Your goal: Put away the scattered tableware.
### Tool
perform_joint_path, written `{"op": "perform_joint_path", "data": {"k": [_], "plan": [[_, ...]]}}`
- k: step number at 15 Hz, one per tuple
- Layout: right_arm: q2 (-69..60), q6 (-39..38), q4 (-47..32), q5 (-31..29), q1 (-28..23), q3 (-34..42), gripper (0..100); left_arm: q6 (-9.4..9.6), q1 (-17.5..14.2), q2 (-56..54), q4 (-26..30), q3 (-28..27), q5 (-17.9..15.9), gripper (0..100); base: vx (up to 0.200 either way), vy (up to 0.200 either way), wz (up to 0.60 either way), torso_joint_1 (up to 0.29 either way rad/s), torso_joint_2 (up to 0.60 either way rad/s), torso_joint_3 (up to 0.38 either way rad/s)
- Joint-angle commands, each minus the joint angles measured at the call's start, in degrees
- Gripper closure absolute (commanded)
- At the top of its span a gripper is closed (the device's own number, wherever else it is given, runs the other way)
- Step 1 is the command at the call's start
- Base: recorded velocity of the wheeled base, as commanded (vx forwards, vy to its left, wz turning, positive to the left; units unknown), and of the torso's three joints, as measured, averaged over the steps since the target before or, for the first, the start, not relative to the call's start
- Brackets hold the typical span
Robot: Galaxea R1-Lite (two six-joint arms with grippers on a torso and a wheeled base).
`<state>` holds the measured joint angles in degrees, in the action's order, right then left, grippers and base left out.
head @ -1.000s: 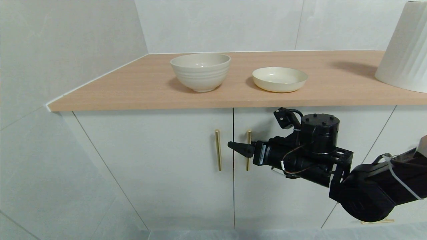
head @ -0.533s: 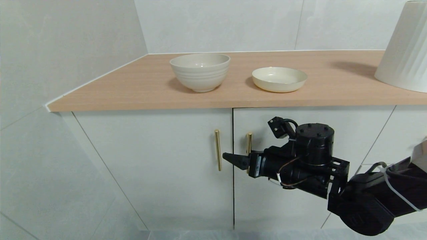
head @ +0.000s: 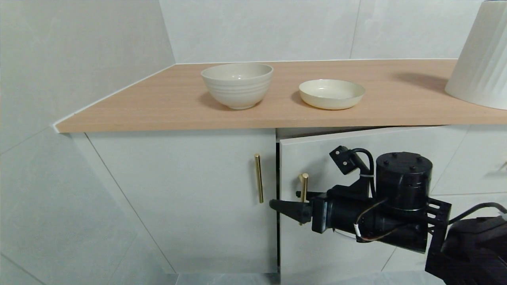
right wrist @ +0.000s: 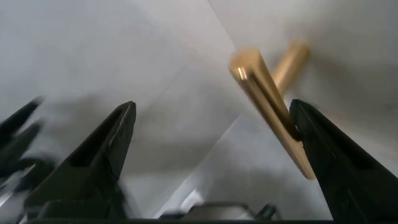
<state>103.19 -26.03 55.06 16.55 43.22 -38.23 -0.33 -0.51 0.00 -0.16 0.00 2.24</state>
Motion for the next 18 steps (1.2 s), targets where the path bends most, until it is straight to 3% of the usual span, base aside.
{"op": "perform_joint_path", "data": {"k": [1, 7, 9, 11, 15, 18], "plan": [[-4.6, 0.1, 0.2, 2.0, 0.4, 2.5, 0, -0.02, 0.0, 0.0, 0.0, 0.0, 0.0, 0, 0.0, 0.0, 0.0, 0.0, 0.0, 0.0], [-6.9, 0.4, 0.2, 3.6, 2.3, 8.8, 0, 1.47, 0.0, 0.0, -1.2, -1.9, -1.1, 0, 0.0, 0.0, 0.0, 0.0, 0.0, 0.0], [-7.7, 0.4, 0.2, 3.6, 2.8, 10.2, 0, 1.38, 0.6, 5.9, 3.9, -13.2, -11.0, 0, 0.0, 0.0, 0.0, 0.0, 0.0, 0.0], [-8.5, 1.2, 0.3, 3.6, 2.9, 12.3, 0, 1.47, 0.6, 17.6, 9.2, -25.7, -16.6, 0, 0.0, 0.0, 0.0, 0.0, 0.0, 0.0], [-8.5, 1.9, 0.3, 3.6, 3.4, 13.6, 0, 1.47, 0.7, 43.5, 9.0, -42.1, -20.2, 0, 0.0, 0.0, 0.0, 0.0, 0.0, 0.0], [-8.6, 2.1, 0.3, 3.6, 3.7, 13.8, 0, 0.94, 3.6, 52.0, 4.1, -43.7, -21.6, 0, 0.0, 0.0, 0.0, 0.0, 0.0, 0.0]]}}
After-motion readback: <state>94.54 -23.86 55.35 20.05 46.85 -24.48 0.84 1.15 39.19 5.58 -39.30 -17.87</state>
